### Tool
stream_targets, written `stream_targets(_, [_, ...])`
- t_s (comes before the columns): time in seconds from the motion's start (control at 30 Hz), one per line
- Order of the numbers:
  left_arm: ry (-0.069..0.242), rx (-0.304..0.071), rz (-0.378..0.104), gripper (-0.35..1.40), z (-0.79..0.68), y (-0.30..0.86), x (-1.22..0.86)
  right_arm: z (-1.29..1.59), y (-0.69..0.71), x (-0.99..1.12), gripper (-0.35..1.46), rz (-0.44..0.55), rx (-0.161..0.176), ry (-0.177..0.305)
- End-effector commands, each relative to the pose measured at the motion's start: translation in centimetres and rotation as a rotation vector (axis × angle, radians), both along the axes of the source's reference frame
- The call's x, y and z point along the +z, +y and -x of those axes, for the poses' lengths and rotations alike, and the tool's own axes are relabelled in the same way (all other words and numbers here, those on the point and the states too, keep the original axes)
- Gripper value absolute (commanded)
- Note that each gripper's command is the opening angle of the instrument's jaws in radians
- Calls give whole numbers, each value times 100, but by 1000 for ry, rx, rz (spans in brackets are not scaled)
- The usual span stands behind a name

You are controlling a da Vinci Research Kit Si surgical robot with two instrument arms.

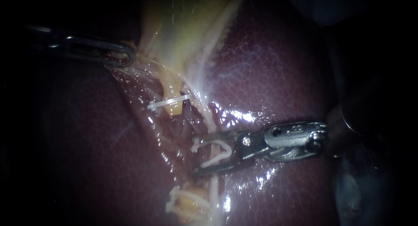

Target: Clipping first clip right tube

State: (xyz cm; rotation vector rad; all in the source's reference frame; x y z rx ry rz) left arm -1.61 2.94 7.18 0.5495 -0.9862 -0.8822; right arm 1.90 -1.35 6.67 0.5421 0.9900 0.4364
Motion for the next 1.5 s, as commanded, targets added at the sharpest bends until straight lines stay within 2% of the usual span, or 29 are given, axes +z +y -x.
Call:
stream_targets(0.03, [0,0,0,-35,0,0,0,0,0,-1,49,-2,-2,3])
stream_targets(0.2, [0,0,0,-35,0,0,0,-2,1,-15,49,-19,5,49])
stream_targets(0.5, [0,0,0,-35,0,0,0,4,10,-83,49,-50,25,104])
stream_targets(0.7, [0,1,0,-35,-1,0,0,23,17,-98,49,-60,21,110])
stream_targets(0.83, [0,1,0,-35,-1,0,0,32,20,-93,49,-65,23,109])
stream_targets(1.0, [0,1,0,-35,-1,0,0,38,22,-72,49,-88,32,102])
stream_targets(1.3, [0,1,0,-35,-1,0,-1,37,11,-26,49,-137,38,99])
stream_targets(1.5, [0,1,0,-35,-1,0,0,34,8,-7,49,-164,30,94])
